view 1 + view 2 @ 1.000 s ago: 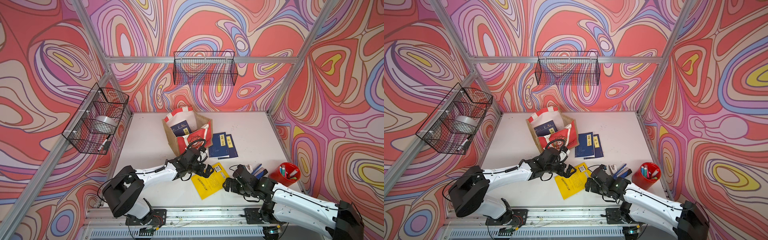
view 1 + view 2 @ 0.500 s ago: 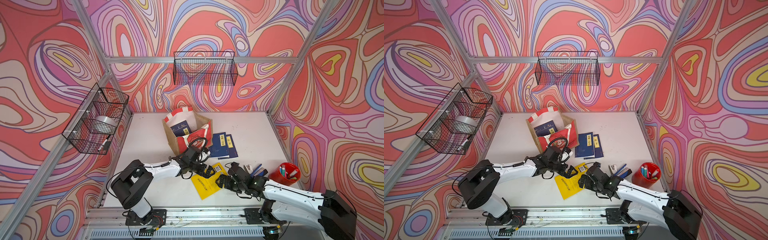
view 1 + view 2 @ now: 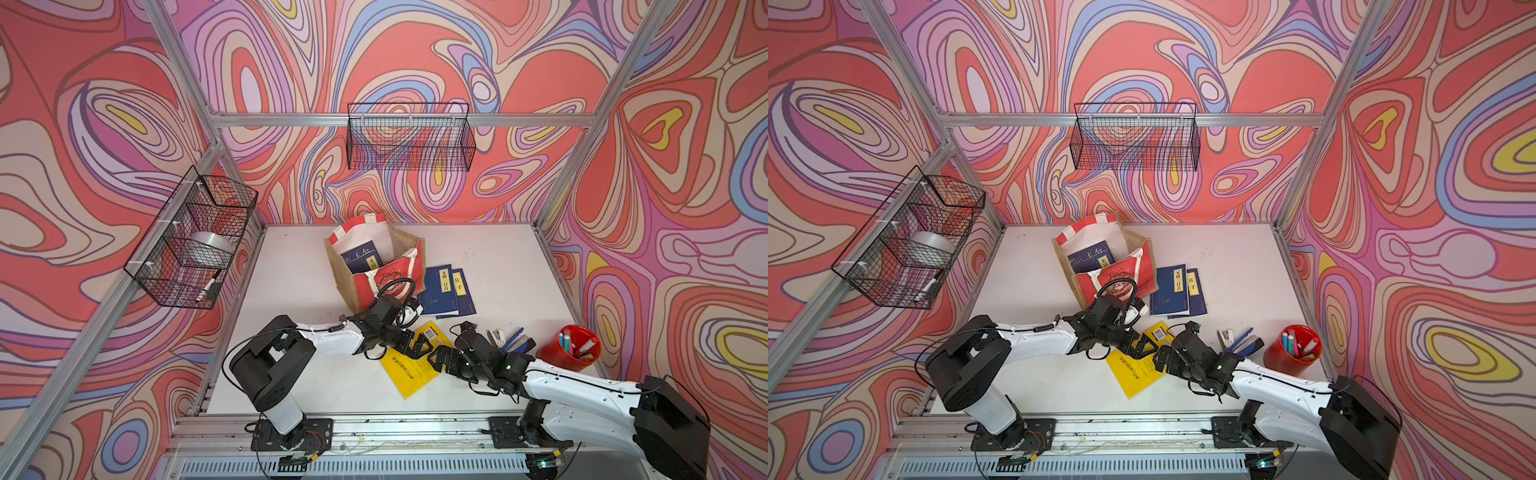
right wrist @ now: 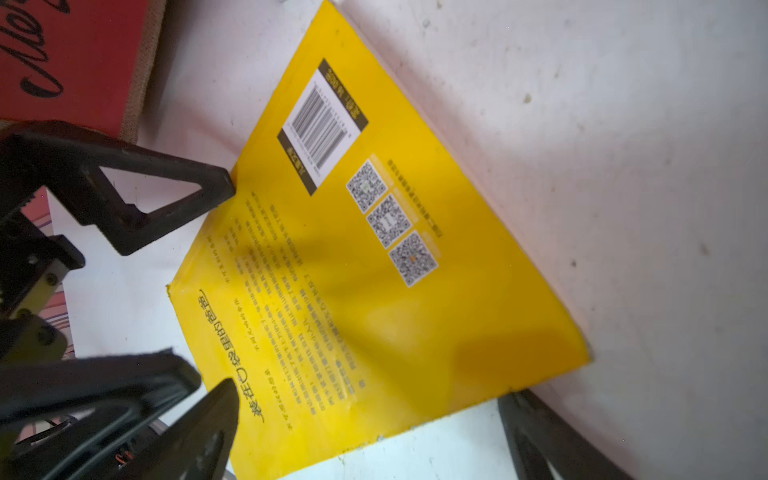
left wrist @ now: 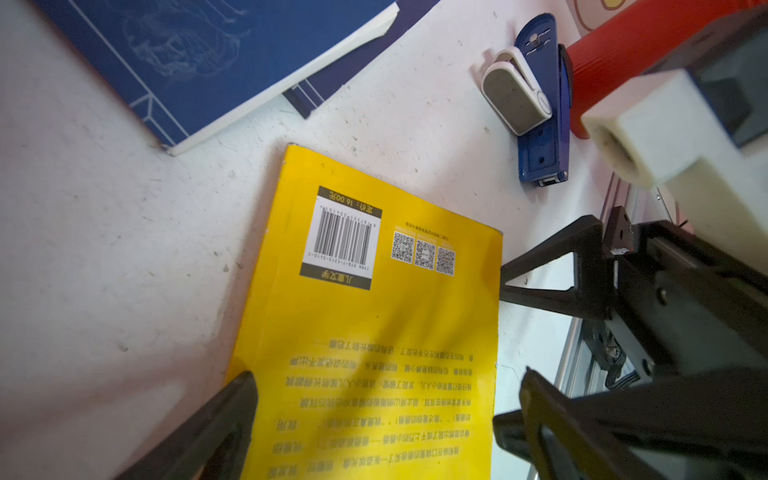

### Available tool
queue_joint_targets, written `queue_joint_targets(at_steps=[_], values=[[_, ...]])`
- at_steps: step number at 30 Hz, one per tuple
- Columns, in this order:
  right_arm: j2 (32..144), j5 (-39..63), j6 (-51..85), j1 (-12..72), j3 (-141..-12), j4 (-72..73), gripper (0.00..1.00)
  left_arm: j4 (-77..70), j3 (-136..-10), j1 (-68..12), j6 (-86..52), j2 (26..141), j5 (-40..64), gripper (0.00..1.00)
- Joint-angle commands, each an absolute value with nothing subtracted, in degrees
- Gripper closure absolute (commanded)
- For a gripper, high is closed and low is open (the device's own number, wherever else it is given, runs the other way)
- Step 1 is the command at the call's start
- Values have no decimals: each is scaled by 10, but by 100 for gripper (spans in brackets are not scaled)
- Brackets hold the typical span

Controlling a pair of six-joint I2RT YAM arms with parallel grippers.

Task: Put the books into the canvas bag
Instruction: Pick up the book from the book.

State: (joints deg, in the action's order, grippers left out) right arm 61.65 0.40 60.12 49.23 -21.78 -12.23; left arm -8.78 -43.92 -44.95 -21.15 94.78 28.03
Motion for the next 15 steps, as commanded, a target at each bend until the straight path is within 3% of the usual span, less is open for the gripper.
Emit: queue_joint_targets(at_steps=[1, 6, 15], values=[[631, -10, 609, 495, -189, -153, 2, -46, -409, -446, -212, 927, 221, 0], [623, -18, 606, 495, -187, -149, 2, -5, -425, -424, -193, 905, 183, 0], [626, -22, 606, 496, -189, -150, 2, -11, -444, -404, -198, 947, 239, 0]])
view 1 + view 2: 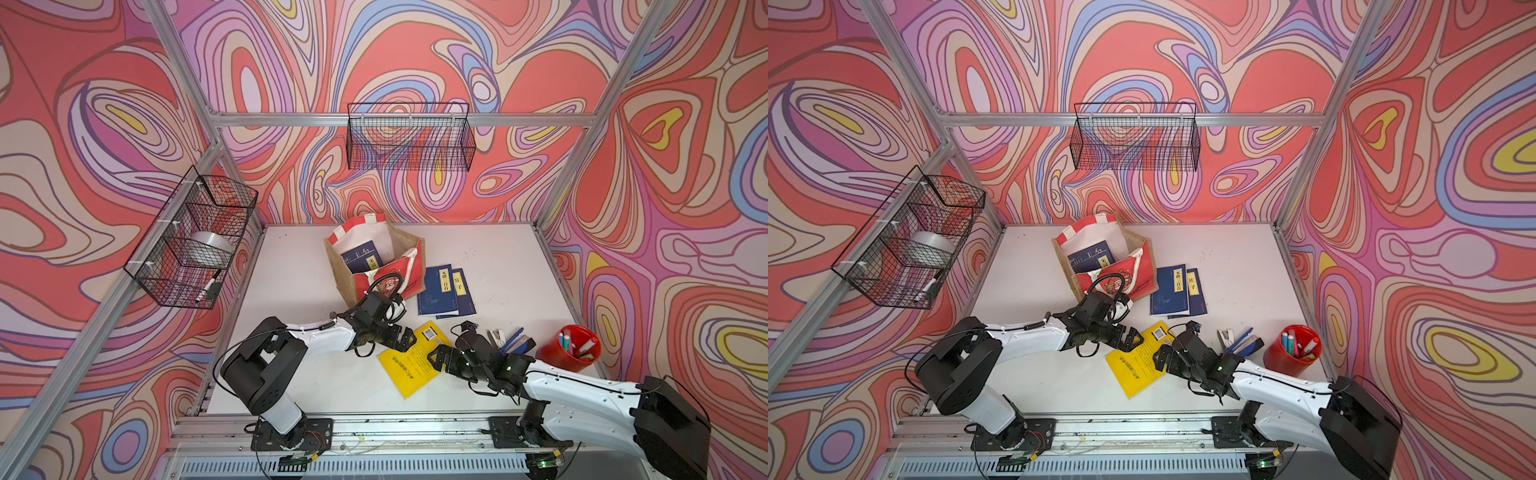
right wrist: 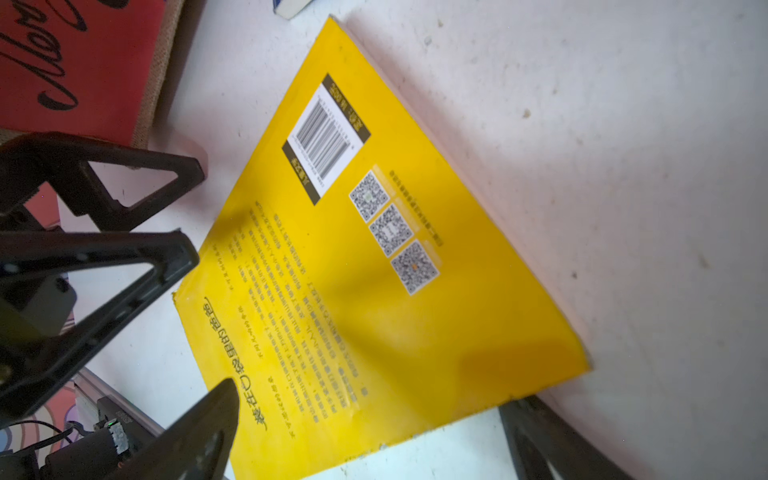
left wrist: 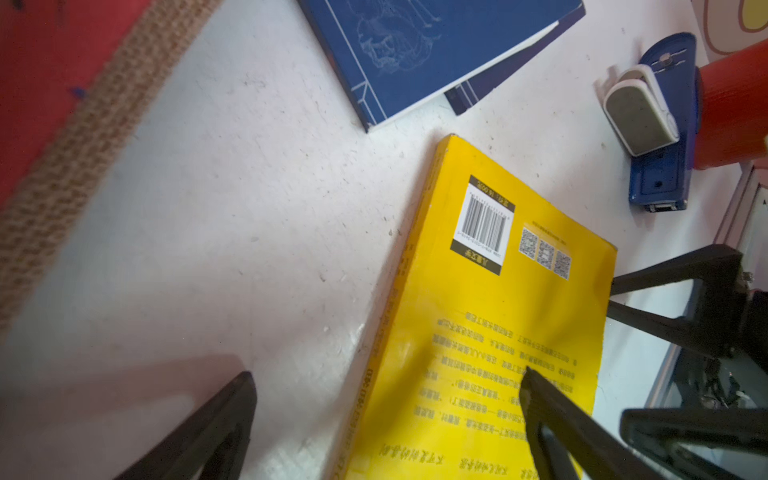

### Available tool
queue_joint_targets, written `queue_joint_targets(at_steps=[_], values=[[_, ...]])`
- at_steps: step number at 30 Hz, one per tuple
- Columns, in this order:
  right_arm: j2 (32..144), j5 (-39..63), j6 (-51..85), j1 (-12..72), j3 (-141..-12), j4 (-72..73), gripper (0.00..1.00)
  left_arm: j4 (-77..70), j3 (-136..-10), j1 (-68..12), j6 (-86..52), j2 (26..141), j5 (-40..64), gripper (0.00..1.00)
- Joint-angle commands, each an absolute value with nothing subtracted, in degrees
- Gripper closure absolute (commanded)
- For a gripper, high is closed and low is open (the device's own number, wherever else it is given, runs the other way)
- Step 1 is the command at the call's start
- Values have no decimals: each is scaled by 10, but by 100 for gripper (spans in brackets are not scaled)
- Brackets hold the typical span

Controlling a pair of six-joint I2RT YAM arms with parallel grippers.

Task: Put the books into the canvas bag
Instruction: Pick up the book from the book.

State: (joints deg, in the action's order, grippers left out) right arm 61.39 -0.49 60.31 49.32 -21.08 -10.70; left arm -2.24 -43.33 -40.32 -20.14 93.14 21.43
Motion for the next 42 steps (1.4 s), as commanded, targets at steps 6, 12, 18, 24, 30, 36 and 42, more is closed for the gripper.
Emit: queue_joint_targets(at_steps=[6, 12, 18, 24, 30, 36, 42], values=[[647, -28, 600, 495, -198, -137, 2, -20, -434, -411, -203, 955, 279, 0], [684, -29, 595, 488, -201, -92, 2, -9, -430, -432, -204, 956, 280, 0], [717, -11, 582, 460, -194, -37, 2, -9, -421, -459, -218, 952, 254, 0], [739, 1, 582, 454, -192, -11, 2, 8, -423, -465, -226, 958, 221, 12], [732, -2, 589, 454, -183, 0, 1, 12, -419, -476, -225, 969, 199, 33], [751, 9, 592, 454, -177, 23, 2, -21, -409, -476, -258, 970, 204, 30], [784, 21, 575, 454, -194, 31, 2, -13, -426, -477, -246, 995, 260, 26]])
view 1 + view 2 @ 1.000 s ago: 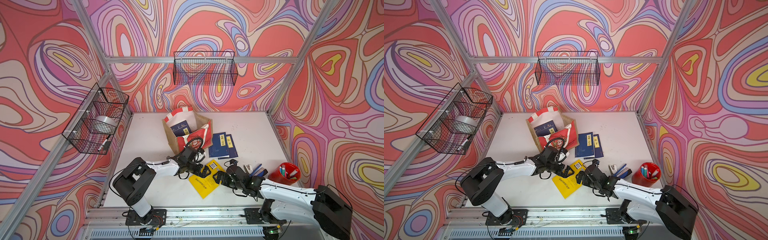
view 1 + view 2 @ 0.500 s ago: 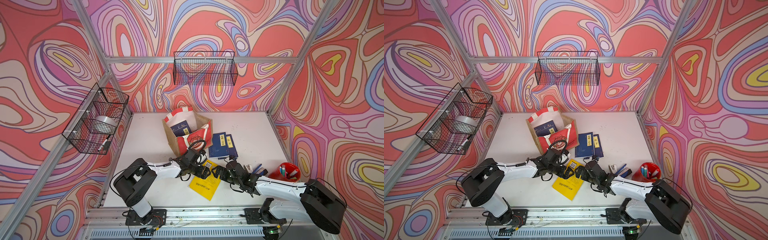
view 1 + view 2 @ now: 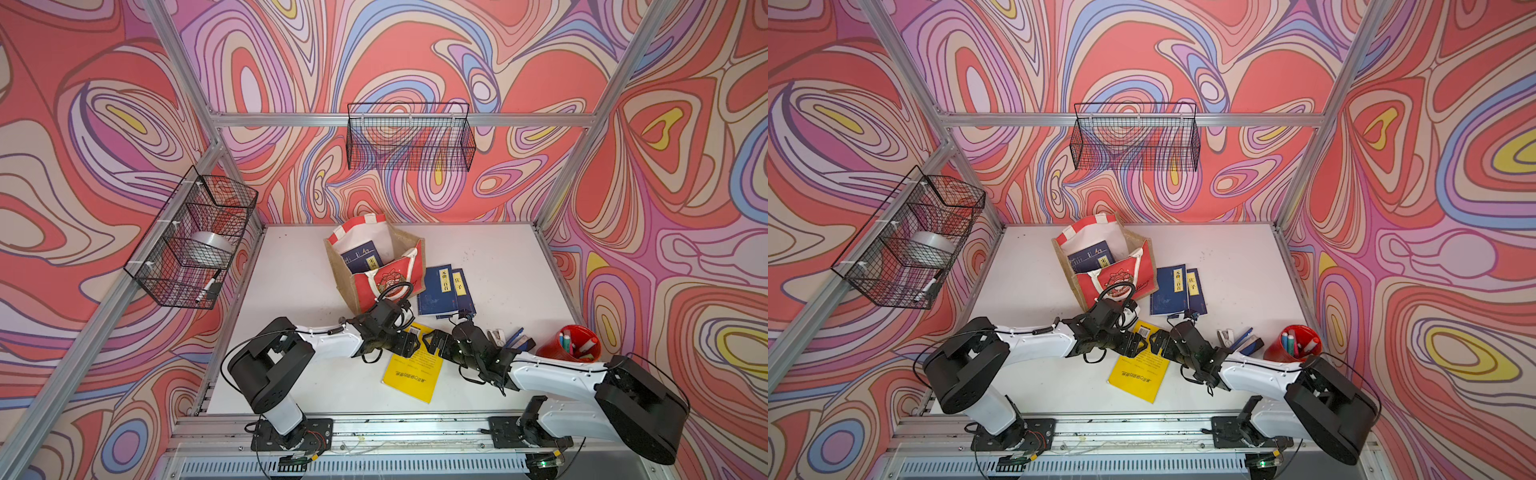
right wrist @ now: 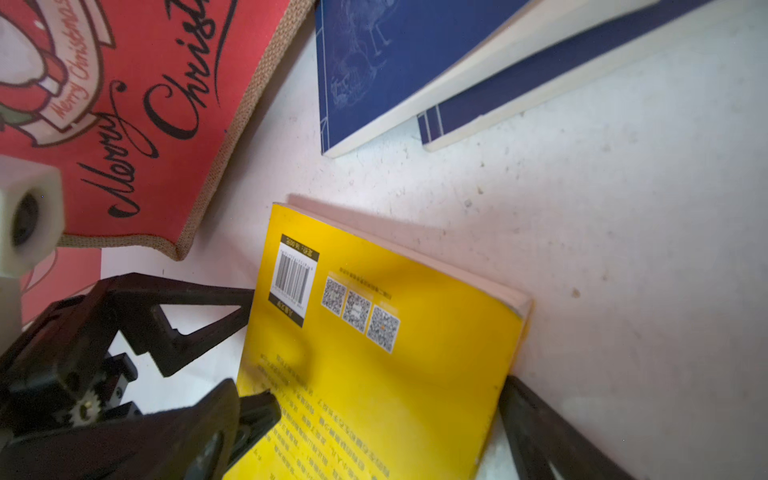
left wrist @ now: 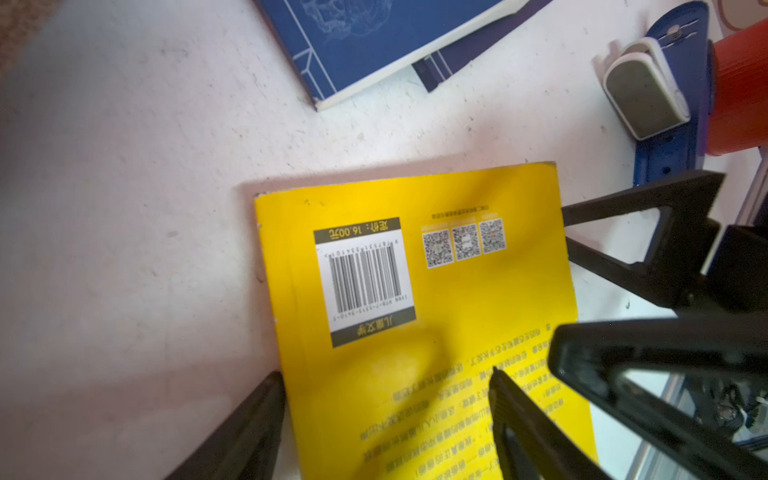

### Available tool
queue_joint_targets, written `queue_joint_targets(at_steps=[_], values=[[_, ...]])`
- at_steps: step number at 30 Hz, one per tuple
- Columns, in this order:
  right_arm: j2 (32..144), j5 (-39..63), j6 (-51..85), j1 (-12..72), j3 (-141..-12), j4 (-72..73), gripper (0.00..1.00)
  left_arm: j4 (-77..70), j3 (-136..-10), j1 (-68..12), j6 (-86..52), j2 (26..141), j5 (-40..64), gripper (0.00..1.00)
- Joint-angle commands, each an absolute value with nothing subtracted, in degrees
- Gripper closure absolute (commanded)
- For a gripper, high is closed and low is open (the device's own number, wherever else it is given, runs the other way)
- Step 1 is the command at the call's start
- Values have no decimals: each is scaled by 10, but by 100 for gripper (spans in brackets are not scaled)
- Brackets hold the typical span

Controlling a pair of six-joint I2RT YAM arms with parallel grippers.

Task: Put the books into the canvas bag
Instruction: Pick up the book from the book.

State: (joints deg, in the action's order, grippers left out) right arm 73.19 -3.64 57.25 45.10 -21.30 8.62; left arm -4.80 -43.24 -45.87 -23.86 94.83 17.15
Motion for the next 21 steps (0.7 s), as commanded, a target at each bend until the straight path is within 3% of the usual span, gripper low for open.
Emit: queue_joint_targets(at_steps=[1, 7, 15, 21], values=[[792, 25, 574, 454, -196, 37, 2, -14, -426, -476, -248, 998, 263, 30], [833, 40, 570, 454, -211, 60, 3, -42, -407, -473, -259, 975, 262, 57], [824, 40, 565, 454, -218, 56, 10, -47, -403, -465, -264, 978, 260, 52], [778, 109, 531, 453, -213, 60, 21, -54, -401, -453, -264, 990, 270, 46]])
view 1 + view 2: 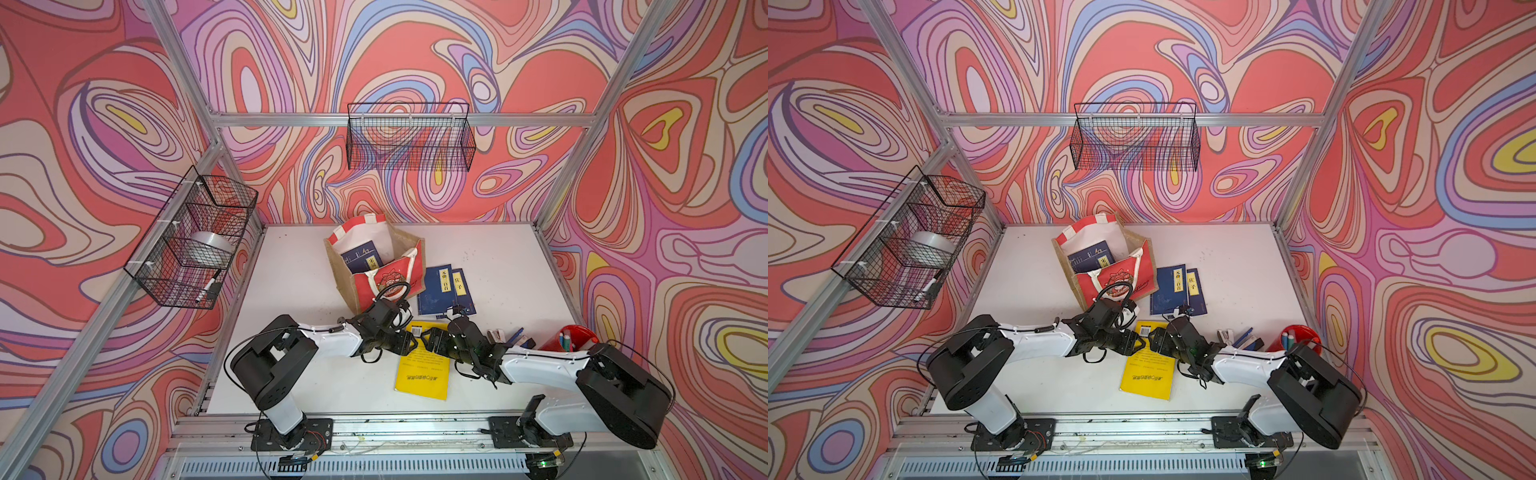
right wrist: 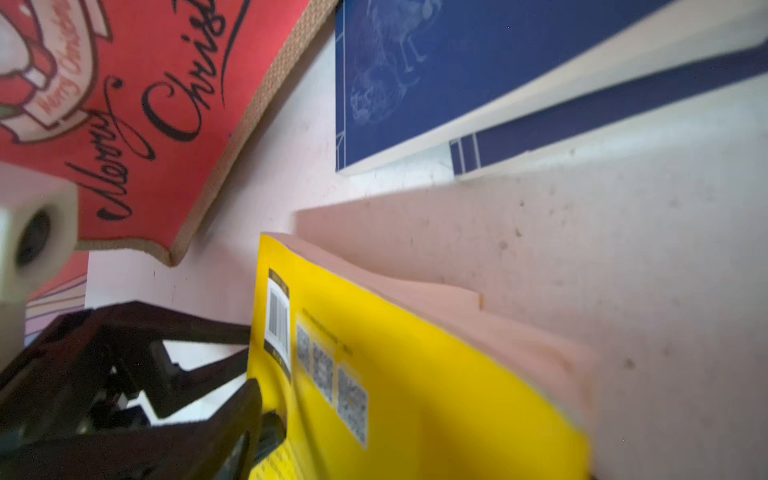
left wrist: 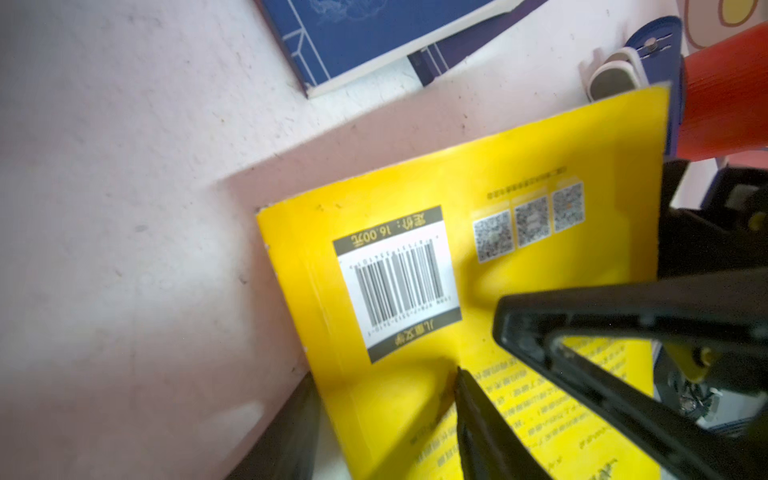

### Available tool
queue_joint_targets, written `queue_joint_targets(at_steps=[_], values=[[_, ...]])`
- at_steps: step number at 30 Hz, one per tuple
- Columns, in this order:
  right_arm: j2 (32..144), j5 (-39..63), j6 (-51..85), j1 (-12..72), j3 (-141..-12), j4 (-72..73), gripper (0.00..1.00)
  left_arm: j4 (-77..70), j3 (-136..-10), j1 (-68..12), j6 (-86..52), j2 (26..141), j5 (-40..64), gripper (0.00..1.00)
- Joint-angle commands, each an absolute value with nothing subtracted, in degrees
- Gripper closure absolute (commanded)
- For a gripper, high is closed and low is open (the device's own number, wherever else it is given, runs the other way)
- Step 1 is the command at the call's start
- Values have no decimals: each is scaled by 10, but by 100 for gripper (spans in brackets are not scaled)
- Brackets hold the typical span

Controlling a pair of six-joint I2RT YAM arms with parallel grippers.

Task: Put the books into the canvas bag
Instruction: Pick up the book from the book.

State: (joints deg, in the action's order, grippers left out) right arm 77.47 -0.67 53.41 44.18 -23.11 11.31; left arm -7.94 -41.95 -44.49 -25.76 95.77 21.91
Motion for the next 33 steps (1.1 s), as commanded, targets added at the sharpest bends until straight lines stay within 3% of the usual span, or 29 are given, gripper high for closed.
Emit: queue_joint_targets(at_steps=[1, 7, 13, 23, 28, 33], values=[[776, 124, 526, 454, -213, 64, 23, -54, -402, -453, -263, 992, 270, 46], [789, 126, 525, 452, -217, 60, 54, -60, -406, -451, -264, 998, 270, 45], [756, 91, 522, 447, -215, 29, 63, -54, -386, -433, -257, 964, 267, 42], [606, 93, 368, 433, -196, 26, 64, -108, -325, -376, -240, 862, 357, 19], [557, 119, 275, 432, -184, 59, 63, -195, -310, -369, -253, 877, 452, 17], [577, 138, 225, 431, -197, 70, 63, -330, -282, -368, -295, 909, 531, 18]])
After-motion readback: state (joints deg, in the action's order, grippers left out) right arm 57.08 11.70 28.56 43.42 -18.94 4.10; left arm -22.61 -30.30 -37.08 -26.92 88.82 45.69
